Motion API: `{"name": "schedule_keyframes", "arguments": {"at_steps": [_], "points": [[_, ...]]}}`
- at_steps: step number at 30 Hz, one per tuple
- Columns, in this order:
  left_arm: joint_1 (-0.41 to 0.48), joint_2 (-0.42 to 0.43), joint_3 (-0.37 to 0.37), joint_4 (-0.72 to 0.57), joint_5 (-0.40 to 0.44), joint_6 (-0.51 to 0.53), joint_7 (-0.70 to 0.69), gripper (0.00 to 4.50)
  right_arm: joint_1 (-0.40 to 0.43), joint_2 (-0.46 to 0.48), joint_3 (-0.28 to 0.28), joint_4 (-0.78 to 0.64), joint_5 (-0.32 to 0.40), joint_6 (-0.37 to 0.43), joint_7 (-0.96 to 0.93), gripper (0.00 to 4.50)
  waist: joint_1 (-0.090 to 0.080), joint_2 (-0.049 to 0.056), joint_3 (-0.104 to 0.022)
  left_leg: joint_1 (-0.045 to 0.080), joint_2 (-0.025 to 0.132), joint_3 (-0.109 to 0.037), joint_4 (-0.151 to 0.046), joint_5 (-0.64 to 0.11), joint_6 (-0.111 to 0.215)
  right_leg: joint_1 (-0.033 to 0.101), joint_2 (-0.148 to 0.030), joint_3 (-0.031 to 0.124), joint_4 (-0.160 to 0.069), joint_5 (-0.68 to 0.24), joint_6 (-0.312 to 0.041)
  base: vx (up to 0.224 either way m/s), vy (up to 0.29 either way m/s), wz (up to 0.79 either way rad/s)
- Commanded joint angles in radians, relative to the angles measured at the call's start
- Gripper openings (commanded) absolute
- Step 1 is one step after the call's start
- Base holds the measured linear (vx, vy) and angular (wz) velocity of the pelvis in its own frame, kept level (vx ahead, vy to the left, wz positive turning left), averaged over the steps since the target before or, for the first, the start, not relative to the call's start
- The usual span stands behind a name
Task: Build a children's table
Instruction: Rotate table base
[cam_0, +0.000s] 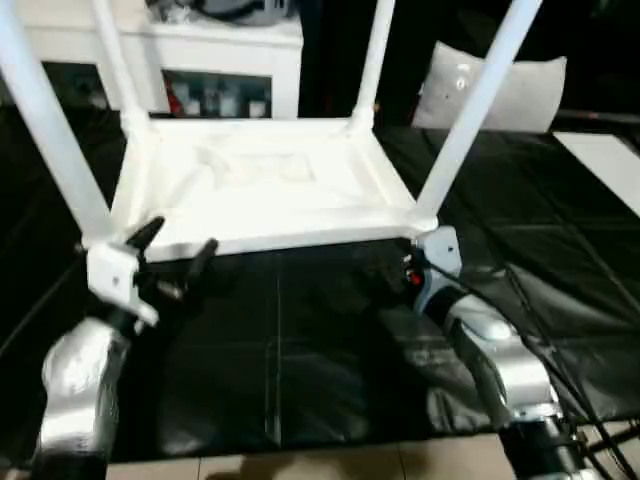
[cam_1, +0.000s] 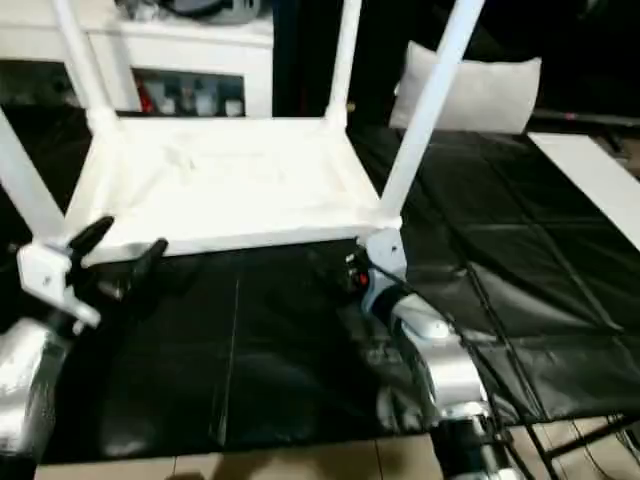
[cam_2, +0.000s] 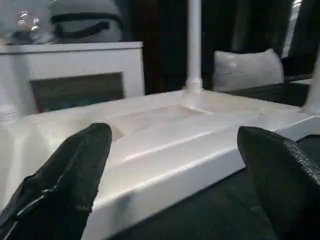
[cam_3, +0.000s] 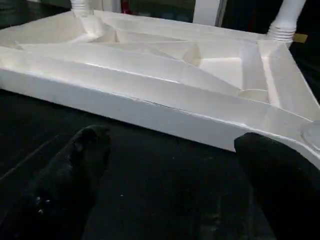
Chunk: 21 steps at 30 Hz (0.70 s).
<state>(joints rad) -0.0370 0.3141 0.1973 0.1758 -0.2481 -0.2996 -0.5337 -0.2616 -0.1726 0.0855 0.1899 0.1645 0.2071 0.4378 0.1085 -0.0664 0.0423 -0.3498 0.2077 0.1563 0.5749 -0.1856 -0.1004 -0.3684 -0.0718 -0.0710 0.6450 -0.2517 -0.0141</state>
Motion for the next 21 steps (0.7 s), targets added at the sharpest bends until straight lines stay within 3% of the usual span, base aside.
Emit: {"name": "schedule_keyframes", "arguments": {"at_steps": [1,5,9,10,11,12,13,17,18,19,20,21], "points": [[0.007,0.017,0.015,-0.093,0.001,0.070,0.054,4.48,-0.006,-0.015,-0.012,-0.006,0.008,0.008,0.016,4.50,-0.001,0.020,-0.042,0.002,0.031,0.001,-0.071,-0.208,-0.015,0.038,-0.064,0.056,-0.083,-0.035,-0.133,0.000,0.000,0.00],[0.046,0.034,0.062,-0.195,-0.024,0.172,0.109,4.48,-0.008,-0.023,-0.014,-0.005,0.008,0.009,0.027,4.50,0.000,0.023,-0.039,0.005,0.028,0.001,-0.073,-0.238,-0.020,0.032,-0.060,0.058,-0.089,-0.095,-0.124,0.000,0.000,0.00],[0.086,0.035,0.123,-0.290,-0.018,0.267,0.194,4.48,-0.007,-0.031,-0.016,0.002,0.008,0.014,0.030,4.50,-0.002,0.022,-0.039,0.004,0.025,0.001,-0.071,-0.230,-0.022,0.031,-0.053,0.059,-0.088,-0.073,-0.120,0.000,0.000,0.00],[0.098,-0.002,0.112,-0.430,0.029,0.380,0.281,4.48,-0.007,-0.033,-0.016,0.002,0.007,0.019,0.032,4.50,-0.002,0.018,-0.040,0.005,0.025,0.002,-0.070,-0.228,-0.020,0.031,-0.053,0.060,-0.088,-0.072,-0.117,0.000,0.000,0.00],[0.103,-0.020,0.101,-0.507,0.052,0.442,0.327,4.48,-0.007,-0.034,-0.016,0.002,0.007,0.022,0.033,4.50,-0.004,0.020,-0.043,0.003,0.032,0.000,-0.070,-0.223,-0.026,0.036,-0.056,0.060,-0.080,-0.048,-0.125,0.000,0.000,0.00],[0.101,-0.032,0.077,-0.611,0.082,0.533,0.375,4.48,-0.008,-0.035,-0.015,0.004,0.005,0.023,0.036,4.50,-0.002,0.022,-0.043,0.006,0.035,0.000,-0.066,-0.195,-0.020,0.033,-0.055,0.058,-0.078,0.022,-0.143,0.000,0.000,0.00],[0.099,-0.030,0.071,-0.634,0.086,0.561,0.386,4.48,-0.009,-0.035,-0.014,0.005,0.003,0.022,0.038,4.50,-0.001,0.021,-0.041,0.005,0.032,0.001,-0.064,-0.193,-0.018,0.031,-0.053,0.058,-0.079,0.024,-0.144,0.000,0.000,0.00],[0.066,-0.030,0.053,-0.717,0.122,0.689,0.443,4.48,-0.009,-0.036,-0.012,0.007,0.001,0.024,0.041,4.50,-0.004,0.016,-0.035,-0.002,0.021,0.000,-0.067,-0.249,-0.020,0.031,-0.051,0.058,-0.095,-0.154,-0.093,0.000,0.000,0.00],[0.048,-0.025,0.052,-0.733,0.117,0.744,0.469,4.48,-0.009,-0.036,-0.011,0.005,0.001,0.025,0.039,4.50,-0.003,0.026,-0.037,0.001,0.021,-0.002,-0.066,-0.246,-0.024,0.027,-0.051,0.059,-0.096,-0.163,-0.087,0.000,0.000,0.00],[0.038,-0.024,0.053,-0.735,0.119,0.772,0.481,4.48,-0.007,-0.036,-0.010,0.004,0.001,0.025,0.037,4.50,-0.007,0.023,-0.038,-0.001,0.022,0.000,-0.066,-0.243,-0.029,0.028,-0.049,0.060,-0.094,-0.154,-0.086,0.000,0.000,0.00],[0.026,-0.023,0.059,-0.736,0.122,0.802,0.494,4.48,-0.005,-0.036,-0.010,0.002,0.000,0.026,0.036,4.50,-0.009,0.032,-0.039,-0.001,0.020,-0.001,-0.064,-0.236,-0.034,0.027,-0.046,0.059,-0.093,-0.125,-0.089,0.000,0.000,0.00],[0.017,-0.027,0.065,-0.739,0.124,0.826,0.506,4.48,-0.002,-0.037,-0.009,-0.001,0.000,0.027,0.035,4.50,-0.011,0.031,-0.041,0.000,0.019,-0.002,-0.063,-0.230,-0.035,0.028,-0.044,0.058,-0.091,-0.103,-0.095,0.000,0.000,0.00]]}}
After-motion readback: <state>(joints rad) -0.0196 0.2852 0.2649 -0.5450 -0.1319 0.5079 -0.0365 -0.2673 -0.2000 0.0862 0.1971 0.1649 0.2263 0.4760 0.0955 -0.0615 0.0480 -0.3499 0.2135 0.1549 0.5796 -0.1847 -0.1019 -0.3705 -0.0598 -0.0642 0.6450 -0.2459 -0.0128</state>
